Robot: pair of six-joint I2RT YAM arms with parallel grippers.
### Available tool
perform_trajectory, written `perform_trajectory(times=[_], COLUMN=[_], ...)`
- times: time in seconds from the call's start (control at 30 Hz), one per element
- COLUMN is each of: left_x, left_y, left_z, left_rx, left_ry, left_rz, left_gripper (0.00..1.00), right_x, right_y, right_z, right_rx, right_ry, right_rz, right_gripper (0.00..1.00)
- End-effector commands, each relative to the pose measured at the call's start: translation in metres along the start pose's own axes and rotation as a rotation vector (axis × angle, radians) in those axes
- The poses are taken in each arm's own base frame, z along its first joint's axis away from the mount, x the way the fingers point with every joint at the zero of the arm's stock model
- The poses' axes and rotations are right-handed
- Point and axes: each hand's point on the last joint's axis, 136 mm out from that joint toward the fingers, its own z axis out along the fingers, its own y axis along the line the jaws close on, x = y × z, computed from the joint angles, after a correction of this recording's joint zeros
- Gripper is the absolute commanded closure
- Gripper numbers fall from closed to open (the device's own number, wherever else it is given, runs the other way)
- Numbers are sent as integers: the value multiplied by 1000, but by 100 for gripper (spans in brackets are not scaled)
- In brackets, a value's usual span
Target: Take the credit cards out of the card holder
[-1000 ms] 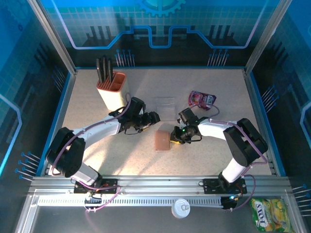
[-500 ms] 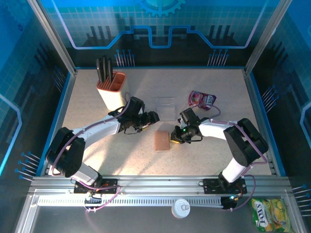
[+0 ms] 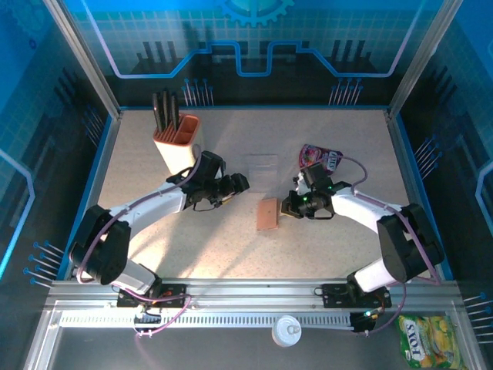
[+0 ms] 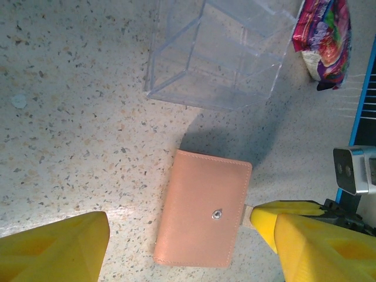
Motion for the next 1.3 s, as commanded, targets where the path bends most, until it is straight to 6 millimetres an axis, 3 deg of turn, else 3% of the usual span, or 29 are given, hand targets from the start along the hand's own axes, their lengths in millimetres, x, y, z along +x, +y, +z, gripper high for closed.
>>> perform_trajectory(times=[0.0,0.43,0.97,1.03,1.27], left_x=[-1,-4,1,4,14], left_y=[5,23,45,46,48], left_z=[-10,-24,-29,-27,-14], left_rx=[-6,-13,-4,2,31], left_ry=[-11,-44,-30,-13,49], left_rz=[12,-5,-12,-12,-37], left_gripper=[25,24,24,25,34], right_x=[-3,-1,9,7,-1], right_y=[12,50,114,110,63], right_z=[-14,-17,8,8,-4], right_rx=[-23,-25,-57,-32,95], right_ry=[12,75,121,104,63], right_rz=[-74,-228,-272,-258,-196], right_gripper=[90,90,89,89,89])
